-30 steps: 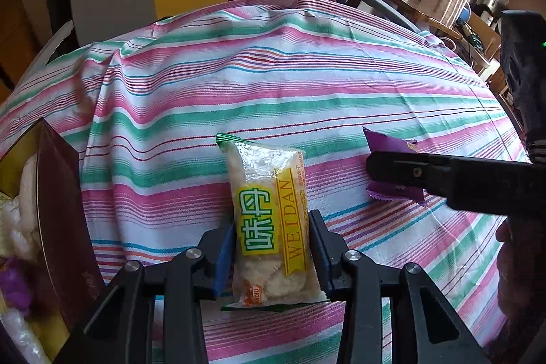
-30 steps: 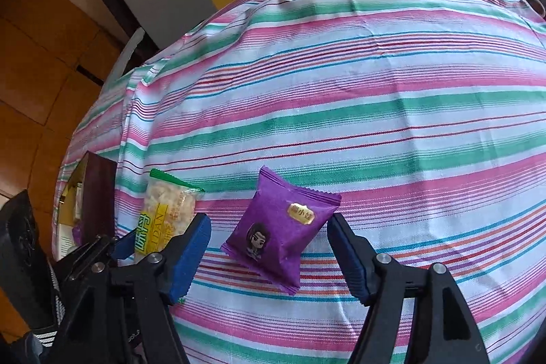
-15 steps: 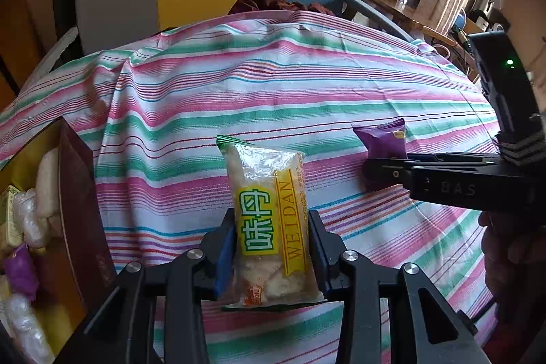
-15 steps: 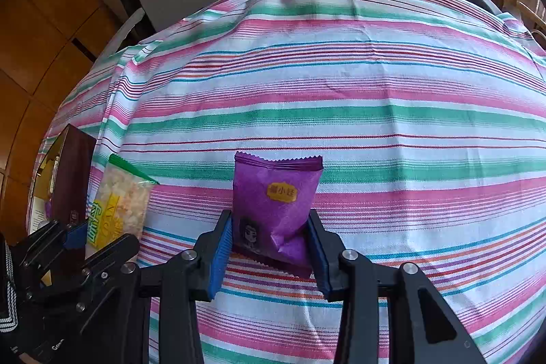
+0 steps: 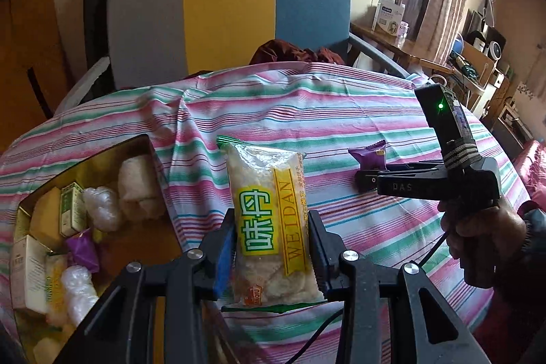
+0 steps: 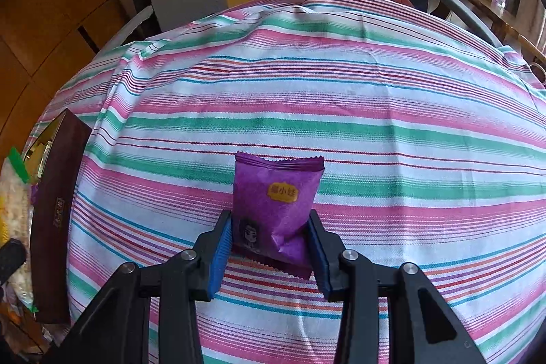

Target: Organize objects

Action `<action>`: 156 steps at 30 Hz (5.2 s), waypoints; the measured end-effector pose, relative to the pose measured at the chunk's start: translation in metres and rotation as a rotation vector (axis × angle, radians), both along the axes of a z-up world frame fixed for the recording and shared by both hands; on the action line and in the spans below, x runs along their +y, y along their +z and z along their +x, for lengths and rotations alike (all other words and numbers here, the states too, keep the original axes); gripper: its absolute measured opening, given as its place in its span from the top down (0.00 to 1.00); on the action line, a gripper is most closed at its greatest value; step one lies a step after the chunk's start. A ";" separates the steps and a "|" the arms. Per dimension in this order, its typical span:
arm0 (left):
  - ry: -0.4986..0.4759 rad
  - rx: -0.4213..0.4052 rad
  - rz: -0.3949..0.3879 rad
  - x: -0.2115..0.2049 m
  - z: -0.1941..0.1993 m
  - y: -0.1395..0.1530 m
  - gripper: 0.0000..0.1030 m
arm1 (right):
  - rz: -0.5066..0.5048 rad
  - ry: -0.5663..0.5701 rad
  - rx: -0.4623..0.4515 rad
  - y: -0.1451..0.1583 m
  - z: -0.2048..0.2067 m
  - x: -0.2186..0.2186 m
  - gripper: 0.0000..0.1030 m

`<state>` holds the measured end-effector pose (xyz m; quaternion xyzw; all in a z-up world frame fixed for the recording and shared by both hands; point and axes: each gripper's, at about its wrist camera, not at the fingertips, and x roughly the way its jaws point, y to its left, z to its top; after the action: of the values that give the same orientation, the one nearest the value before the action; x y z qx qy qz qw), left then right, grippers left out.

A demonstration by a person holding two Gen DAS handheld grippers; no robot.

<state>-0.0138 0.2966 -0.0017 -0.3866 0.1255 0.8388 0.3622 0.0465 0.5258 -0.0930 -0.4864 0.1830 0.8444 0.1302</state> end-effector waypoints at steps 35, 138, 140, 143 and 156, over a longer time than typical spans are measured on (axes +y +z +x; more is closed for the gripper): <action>0.229 -0.372 0.108 -0.166 -0.024 -0.043 0.61 | 0.062 0.002 -0.013 0.000 -0.004 -0.005 0.60; 0.555 0.183 -0.004 -0.249 0.020 0.014 0.00 | 0.278 0.052 0.249 0.101 -0.001 -0.283 0.47; 0.552 0.177 -0.002 -0.250 0.021 0.014 0.00 | 0.280 0.057 0.245 0.100 -0.003 -0.286 0.47; 0.547 0.165 0.004 -0.251 0.020 0.012 0.00 | 0.285 0.068 0.244 0.099 -0.006 -0.291 0.47; 0.569 0.140 0.044 -0.262 0.016 0.007 0.00 | 0.315 0.101 0.265 0.111 -0.018 -0.311 0.47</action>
<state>0.0018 0.0345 0.0051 -0.3396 0.0186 0.9338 0.1110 0.0287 0.2144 0.0183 -0.3533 0.0397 0.9245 0.1371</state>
